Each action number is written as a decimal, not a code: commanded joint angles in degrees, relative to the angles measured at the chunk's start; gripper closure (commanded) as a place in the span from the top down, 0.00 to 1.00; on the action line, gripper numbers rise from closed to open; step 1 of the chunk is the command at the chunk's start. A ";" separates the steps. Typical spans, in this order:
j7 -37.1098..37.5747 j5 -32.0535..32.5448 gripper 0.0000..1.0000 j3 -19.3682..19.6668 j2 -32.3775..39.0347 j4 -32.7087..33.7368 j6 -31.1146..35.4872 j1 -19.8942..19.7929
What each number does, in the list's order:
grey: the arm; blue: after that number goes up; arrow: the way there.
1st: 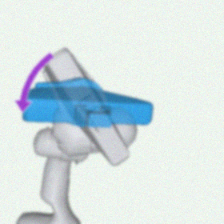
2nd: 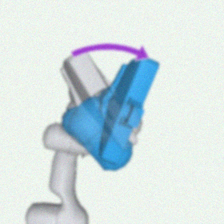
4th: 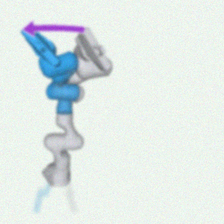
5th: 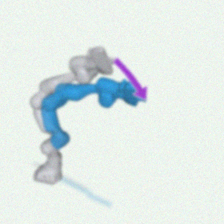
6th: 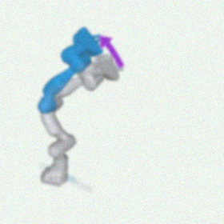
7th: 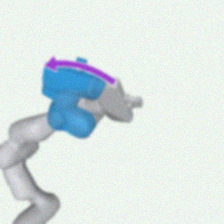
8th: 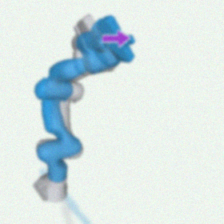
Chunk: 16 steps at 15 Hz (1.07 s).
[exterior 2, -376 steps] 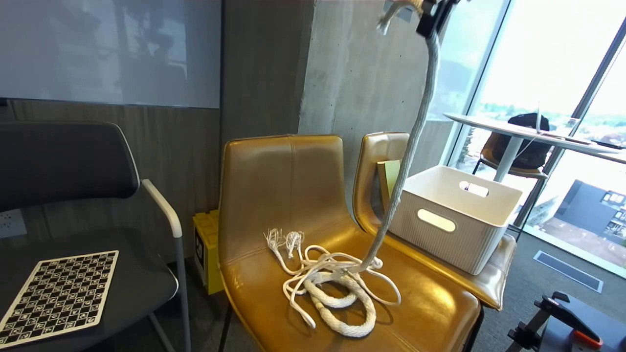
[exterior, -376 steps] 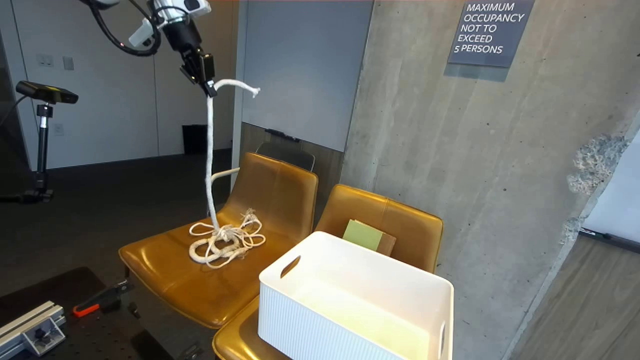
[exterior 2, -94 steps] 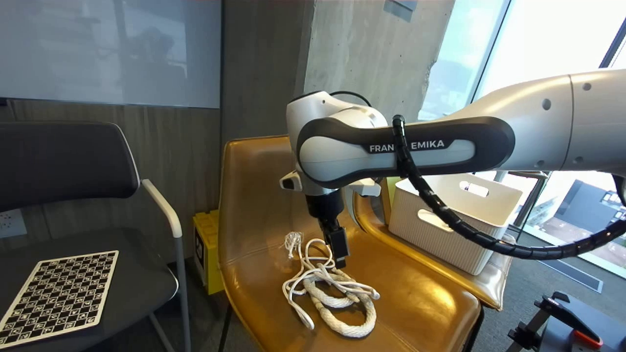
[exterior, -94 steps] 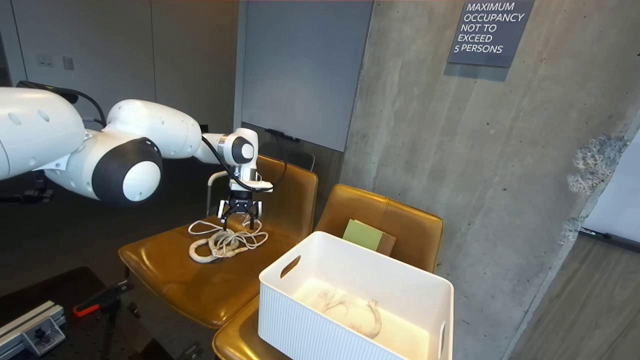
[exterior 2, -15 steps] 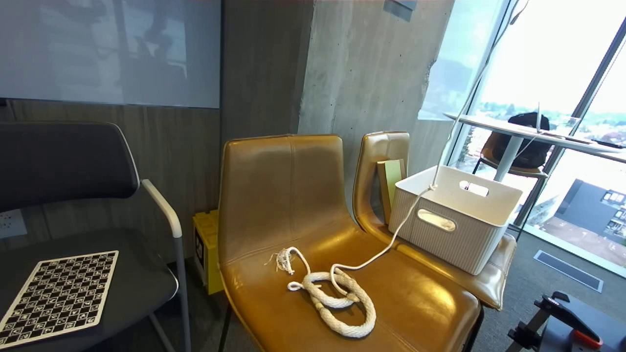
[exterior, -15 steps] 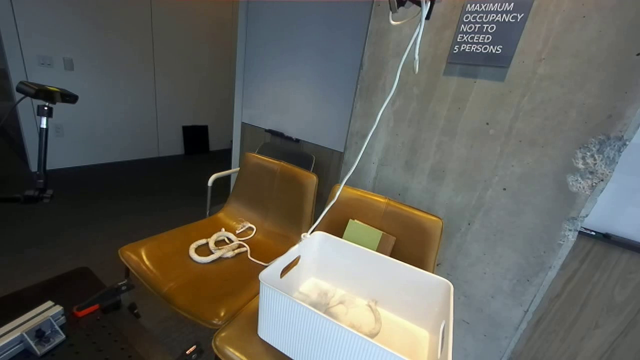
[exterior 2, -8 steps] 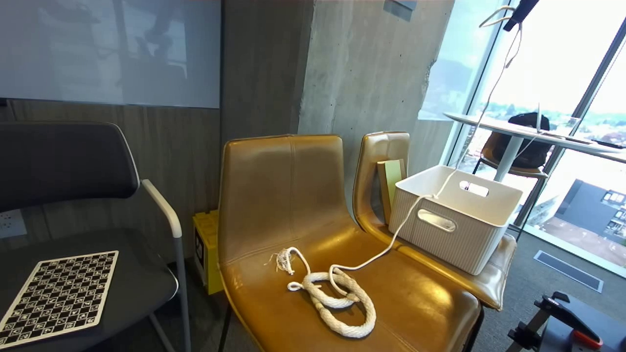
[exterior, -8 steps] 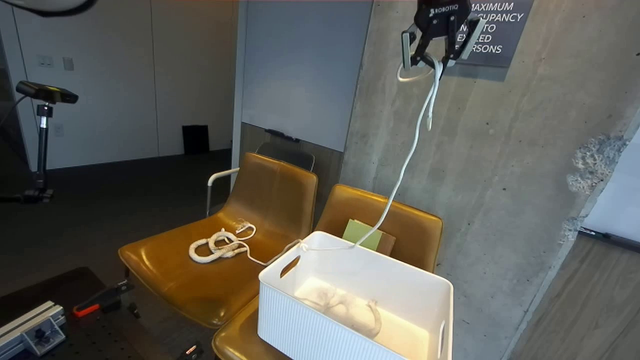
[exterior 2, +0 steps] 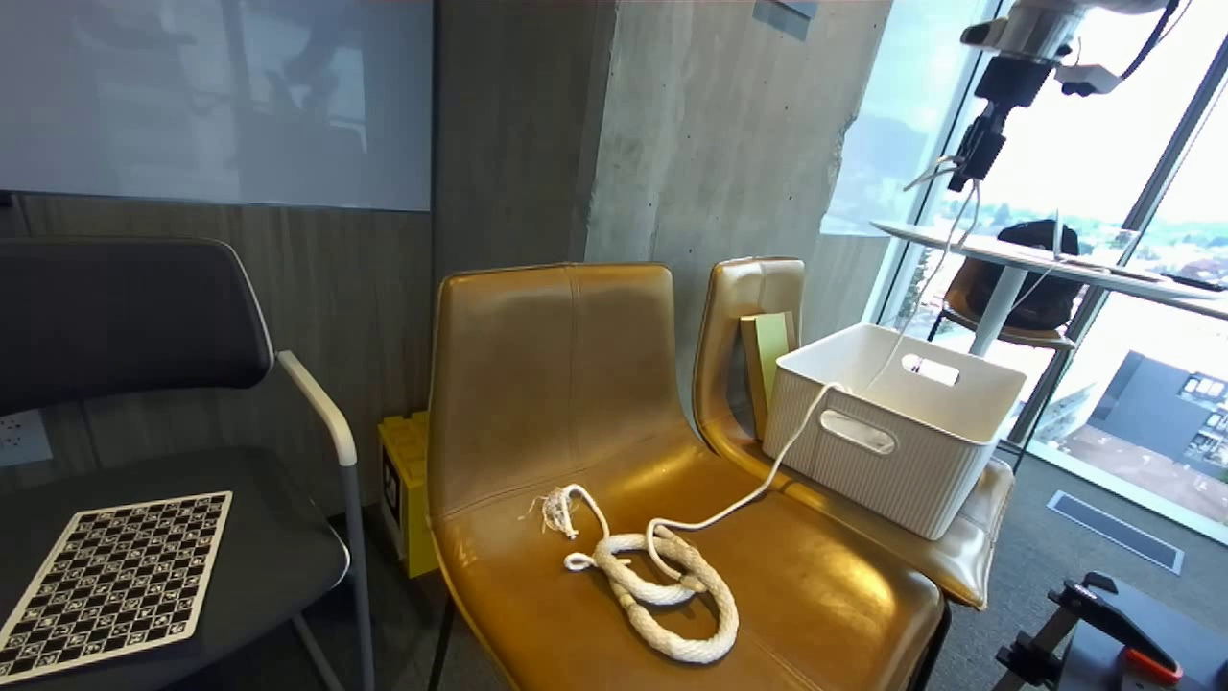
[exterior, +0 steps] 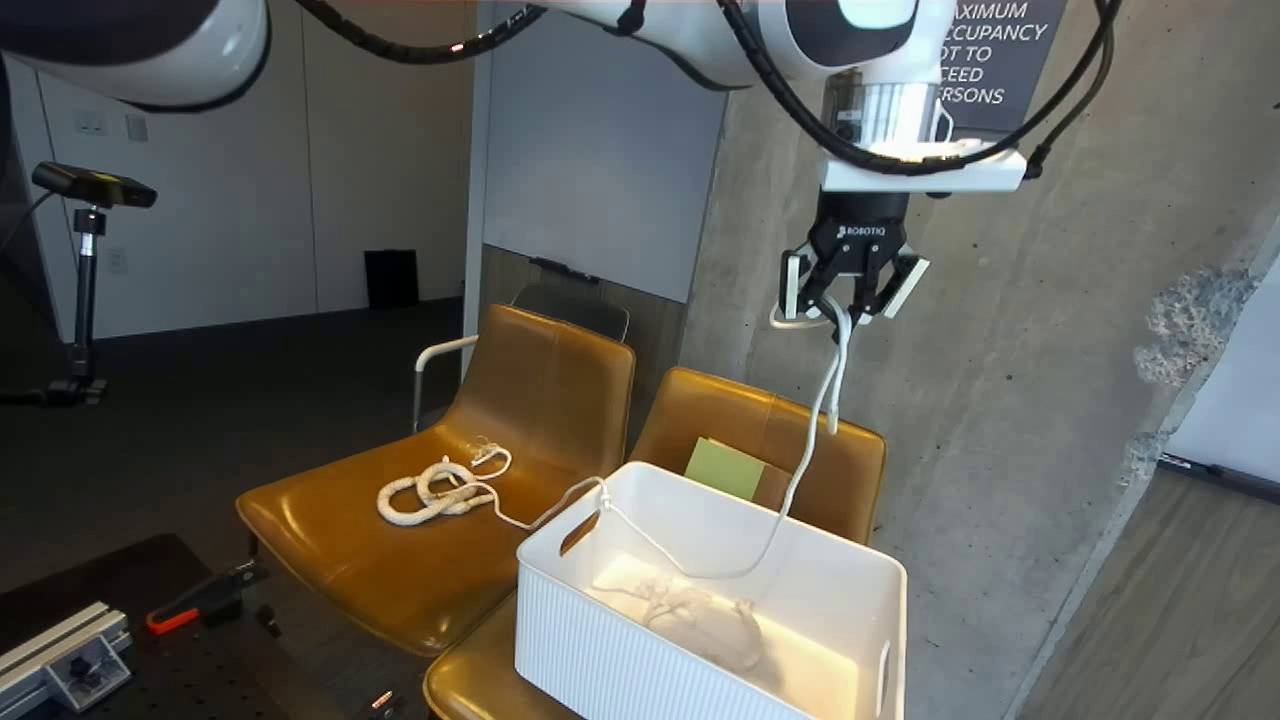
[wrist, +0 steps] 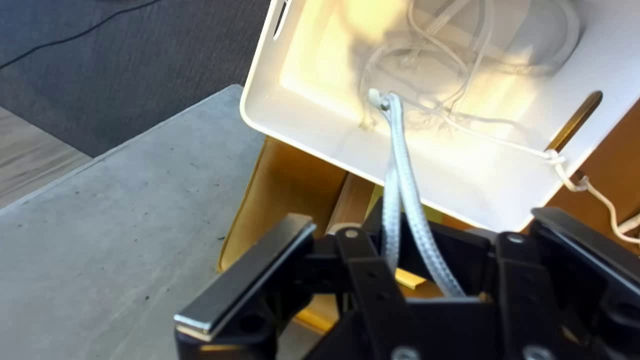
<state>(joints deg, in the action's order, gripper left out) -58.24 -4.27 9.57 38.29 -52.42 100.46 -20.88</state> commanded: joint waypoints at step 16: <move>-19.73 9.40 0.97 -5.05 -11.67 -47.18 45.92 6.51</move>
<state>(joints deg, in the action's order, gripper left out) -75.26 1.45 6.76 32.07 -88.48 138.17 -15.62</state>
